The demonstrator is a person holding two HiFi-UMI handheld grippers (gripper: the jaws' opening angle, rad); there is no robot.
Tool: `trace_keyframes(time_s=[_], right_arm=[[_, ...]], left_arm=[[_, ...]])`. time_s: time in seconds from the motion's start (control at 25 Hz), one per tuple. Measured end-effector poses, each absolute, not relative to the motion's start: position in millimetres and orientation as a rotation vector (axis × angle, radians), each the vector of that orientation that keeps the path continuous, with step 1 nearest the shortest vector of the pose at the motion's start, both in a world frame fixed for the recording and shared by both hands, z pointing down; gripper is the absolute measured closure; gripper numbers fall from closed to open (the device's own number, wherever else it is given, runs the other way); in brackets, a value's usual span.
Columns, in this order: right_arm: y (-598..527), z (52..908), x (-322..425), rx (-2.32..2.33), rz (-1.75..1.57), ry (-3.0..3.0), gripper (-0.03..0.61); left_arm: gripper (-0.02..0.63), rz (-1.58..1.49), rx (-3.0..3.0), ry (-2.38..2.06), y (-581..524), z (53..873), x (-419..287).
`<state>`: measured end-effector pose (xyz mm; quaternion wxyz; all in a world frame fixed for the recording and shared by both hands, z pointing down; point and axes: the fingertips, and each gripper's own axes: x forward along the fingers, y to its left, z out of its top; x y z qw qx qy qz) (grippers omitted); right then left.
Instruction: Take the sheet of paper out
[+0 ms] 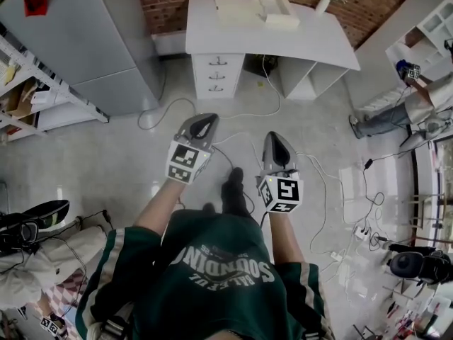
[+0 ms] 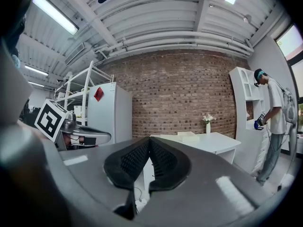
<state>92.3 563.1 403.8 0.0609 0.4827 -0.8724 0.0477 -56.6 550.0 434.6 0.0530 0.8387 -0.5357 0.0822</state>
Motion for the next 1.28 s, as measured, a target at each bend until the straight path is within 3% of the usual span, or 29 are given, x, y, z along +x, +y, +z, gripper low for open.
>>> trace_keyframes(time_s=[0.72, 1.28], right_arm=[[385, 404, 108, 1.338, 0.207, -2.692, 0.578], [308, 407, 103, 1.234, 0.217, -2.741, 0.578]], left_arm=[[0.603, 0.280, 2.461, -1.672, 388, 441, -35], [0.603, 0.312, 2.366, -1.739, 323, 460, -41]])
